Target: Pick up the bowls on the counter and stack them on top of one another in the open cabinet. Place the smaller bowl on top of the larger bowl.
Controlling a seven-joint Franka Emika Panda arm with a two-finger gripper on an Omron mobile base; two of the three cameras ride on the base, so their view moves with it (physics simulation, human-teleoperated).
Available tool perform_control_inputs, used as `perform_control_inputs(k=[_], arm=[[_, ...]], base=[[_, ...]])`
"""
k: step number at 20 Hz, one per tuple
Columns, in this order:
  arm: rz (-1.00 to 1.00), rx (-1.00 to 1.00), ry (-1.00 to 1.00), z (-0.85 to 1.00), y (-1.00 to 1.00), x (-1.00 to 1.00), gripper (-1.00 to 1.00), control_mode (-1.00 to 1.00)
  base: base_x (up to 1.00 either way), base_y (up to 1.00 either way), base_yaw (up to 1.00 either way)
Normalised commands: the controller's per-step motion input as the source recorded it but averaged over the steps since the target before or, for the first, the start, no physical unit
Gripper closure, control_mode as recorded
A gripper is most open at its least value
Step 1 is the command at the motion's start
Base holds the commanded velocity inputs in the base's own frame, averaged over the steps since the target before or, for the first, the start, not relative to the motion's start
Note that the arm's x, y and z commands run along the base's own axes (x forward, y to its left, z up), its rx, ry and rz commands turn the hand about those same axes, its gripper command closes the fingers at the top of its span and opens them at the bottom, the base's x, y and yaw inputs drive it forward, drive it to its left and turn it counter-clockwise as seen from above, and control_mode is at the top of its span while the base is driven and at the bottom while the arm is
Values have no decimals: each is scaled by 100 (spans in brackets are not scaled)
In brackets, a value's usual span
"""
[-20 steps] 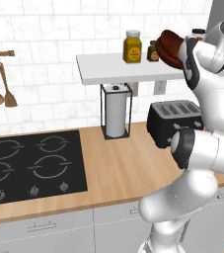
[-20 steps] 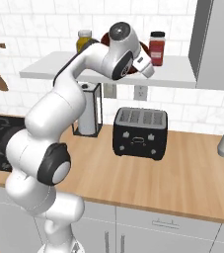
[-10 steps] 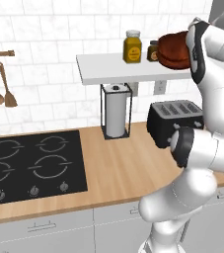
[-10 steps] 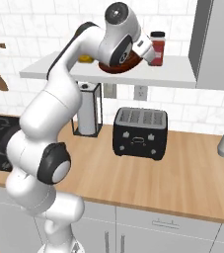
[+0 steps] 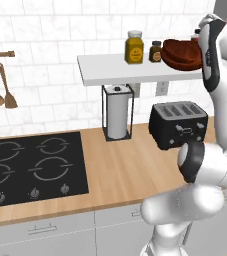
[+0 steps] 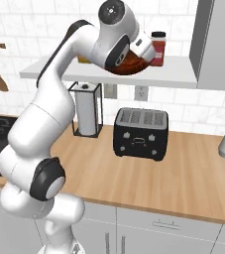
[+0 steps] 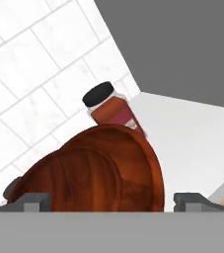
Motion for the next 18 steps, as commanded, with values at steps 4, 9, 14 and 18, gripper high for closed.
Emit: perform_control_inputs(k=[4,9,14,18], arm=[[0,-1,-8,0,14,-99,-100,-100],[1,-1,-5,-10,23,-100,-100,-100],[1,0,-2,-20,6,-100,-100,-100],[0,0,0,-13,-5,-100,-100,-100]], base=[[0,0,0],[0,0,0],[0,0,0],[0,0,0]])
